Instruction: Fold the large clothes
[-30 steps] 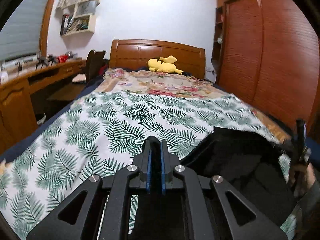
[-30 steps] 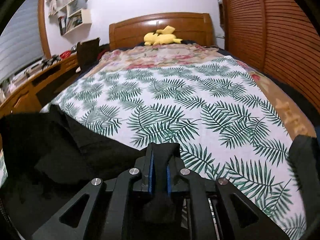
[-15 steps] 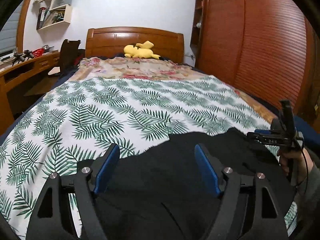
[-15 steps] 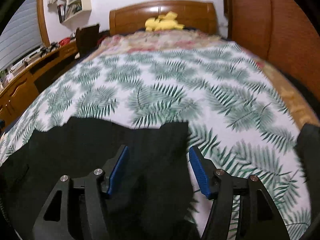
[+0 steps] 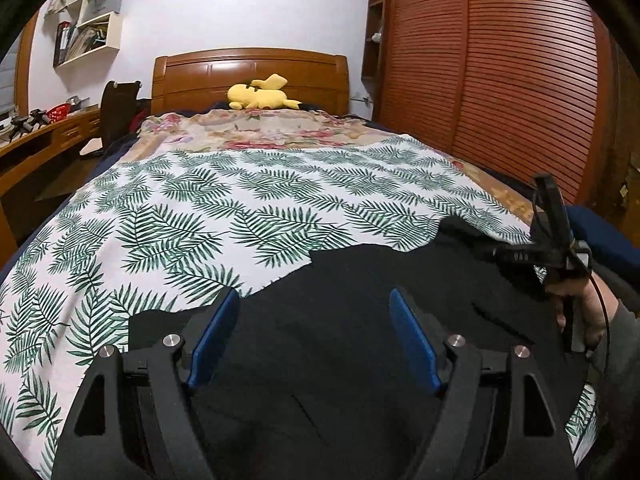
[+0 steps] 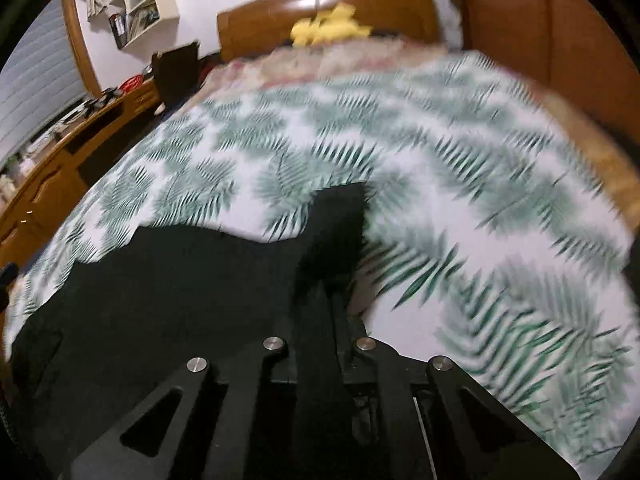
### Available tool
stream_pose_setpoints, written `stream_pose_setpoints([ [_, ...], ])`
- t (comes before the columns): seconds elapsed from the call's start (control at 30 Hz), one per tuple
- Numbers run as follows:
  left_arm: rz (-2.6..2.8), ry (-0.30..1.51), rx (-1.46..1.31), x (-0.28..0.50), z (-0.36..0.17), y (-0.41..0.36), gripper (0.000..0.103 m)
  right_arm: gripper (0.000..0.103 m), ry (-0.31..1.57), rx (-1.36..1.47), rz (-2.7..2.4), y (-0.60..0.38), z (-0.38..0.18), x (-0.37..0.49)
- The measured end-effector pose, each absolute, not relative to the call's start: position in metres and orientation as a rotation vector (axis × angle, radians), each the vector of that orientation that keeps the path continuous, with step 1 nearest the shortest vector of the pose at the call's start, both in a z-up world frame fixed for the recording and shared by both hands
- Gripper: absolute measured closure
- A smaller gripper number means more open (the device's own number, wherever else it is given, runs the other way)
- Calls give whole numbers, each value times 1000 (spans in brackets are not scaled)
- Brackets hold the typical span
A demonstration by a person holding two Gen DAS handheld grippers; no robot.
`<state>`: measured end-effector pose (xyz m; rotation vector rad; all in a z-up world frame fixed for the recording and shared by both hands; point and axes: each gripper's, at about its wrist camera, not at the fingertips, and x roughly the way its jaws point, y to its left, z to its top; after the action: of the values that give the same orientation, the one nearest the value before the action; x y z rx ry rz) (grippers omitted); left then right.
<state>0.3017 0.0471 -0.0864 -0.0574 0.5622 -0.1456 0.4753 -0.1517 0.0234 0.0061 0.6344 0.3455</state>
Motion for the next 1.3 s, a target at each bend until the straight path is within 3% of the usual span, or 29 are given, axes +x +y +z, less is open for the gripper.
stream_pose_setpoints([
  [0.13,-178,564,-54,294,-82,39,25,95,633,-43,250,-153,25,472],
  [0.23,-198,568,-46,287,-81,32,25,76,632,-76,212,-155,29,460],
  [0.3,-212,573,-50,281,-81,28,25,56,602,-94,215,-159,38,446],
  [0.37,-233,585,-49,275,-82,22,25,51,579,-91,246,-159,45,428],
  [0.73,-259,620,-40,248,-88,2,25,51,576,-186,466,-150,28,325],
  [1.0,-252,643,-32,224,-97,-1,25,53,731,-175,477,-198,-22,325],
  [1.3,-252,662,-19,202,-107,2,25,52,628,-166,393,-210,4,283],
])
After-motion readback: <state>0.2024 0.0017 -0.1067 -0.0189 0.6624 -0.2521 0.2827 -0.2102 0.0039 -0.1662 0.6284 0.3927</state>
